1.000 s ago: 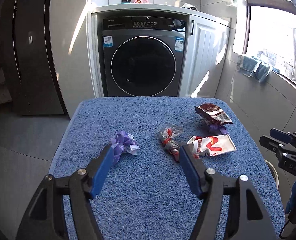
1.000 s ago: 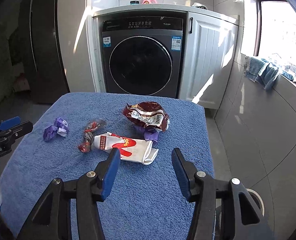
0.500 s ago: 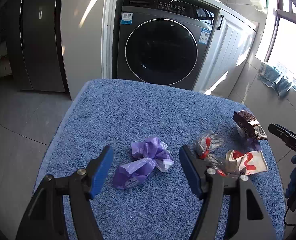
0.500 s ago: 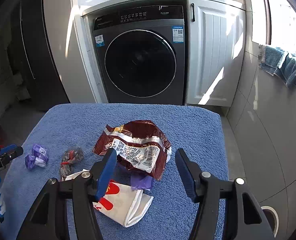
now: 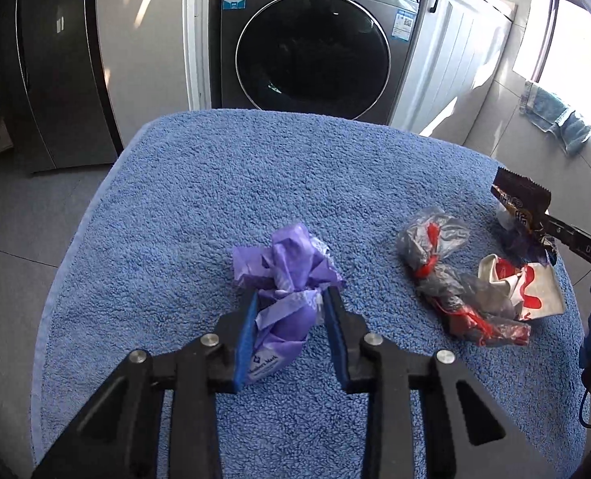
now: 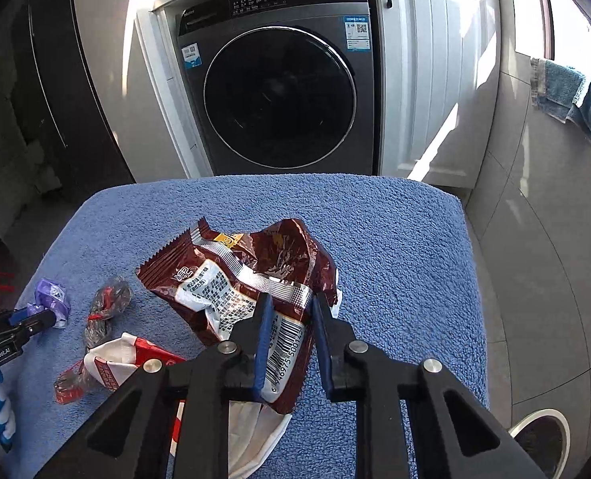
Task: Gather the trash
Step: 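Grasp the brown snack wrapper with the right tool while the left tool grasps the purple bag, then carry the brown wrapper and purple bag over the bin and open both tools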
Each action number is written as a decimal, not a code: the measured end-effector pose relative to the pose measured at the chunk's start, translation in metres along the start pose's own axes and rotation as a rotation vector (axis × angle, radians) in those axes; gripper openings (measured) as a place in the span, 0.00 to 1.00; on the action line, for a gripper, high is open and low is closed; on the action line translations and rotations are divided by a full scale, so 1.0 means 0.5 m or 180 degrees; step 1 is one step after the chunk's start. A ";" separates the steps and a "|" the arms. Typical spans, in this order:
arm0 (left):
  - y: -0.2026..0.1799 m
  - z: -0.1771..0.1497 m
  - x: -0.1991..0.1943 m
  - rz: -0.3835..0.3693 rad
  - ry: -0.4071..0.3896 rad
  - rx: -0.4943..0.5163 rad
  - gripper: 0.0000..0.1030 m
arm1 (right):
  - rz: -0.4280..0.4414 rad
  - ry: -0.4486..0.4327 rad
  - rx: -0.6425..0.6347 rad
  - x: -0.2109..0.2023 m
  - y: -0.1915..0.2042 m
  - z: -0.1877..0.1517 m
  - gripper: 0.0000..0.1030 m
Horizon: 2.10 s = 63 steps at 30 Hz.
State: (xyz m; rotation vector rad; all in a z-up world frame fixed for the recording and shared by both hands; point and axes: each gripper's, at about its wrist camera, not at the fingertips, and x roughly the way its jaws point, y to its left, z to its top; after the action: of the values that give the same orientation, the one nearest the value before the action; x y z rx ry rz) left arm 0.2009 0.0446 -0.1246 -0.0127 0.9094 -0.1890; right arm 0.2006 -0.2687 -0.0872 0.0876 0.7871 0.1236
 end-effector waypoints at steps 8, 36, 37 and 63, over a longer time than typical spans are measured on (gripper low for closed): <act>-0.021 -0.015 -0.085 0.0341 -0.0300 0.0176 0.20 | -0.0021 -0.0158 -0.0111 -0.078 0.026 -0.018 0.07; -0.369 -0.083 -0.334 -0.0143 -0.0830 0.1221 0.20 | -0.0492 -0.0747 0.0149 -0.462 -0.098 -0.192 0.07; -0.402 -0.083 -0.326 -0.0227 -0.0788 0.1295 0.20 | -0.0560 -0.0737 0.0211 -0.471 -0.124 -0.205 0.07; -1.136 -0.188 0.107 -0.1713 0.1202 0.2039 0.25 | -0.1342 0.0341 0.1574 -0.294 -0.616 -0.496 0.10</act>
State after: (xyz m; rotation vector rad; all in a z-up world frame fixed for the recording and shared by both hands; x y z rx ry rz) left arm 0.0696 -0.5163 -0.1729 0.3869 1.1724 -1.0037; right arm -0.0546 -0.5863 -0.1968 0.3816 0.9138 -0.4722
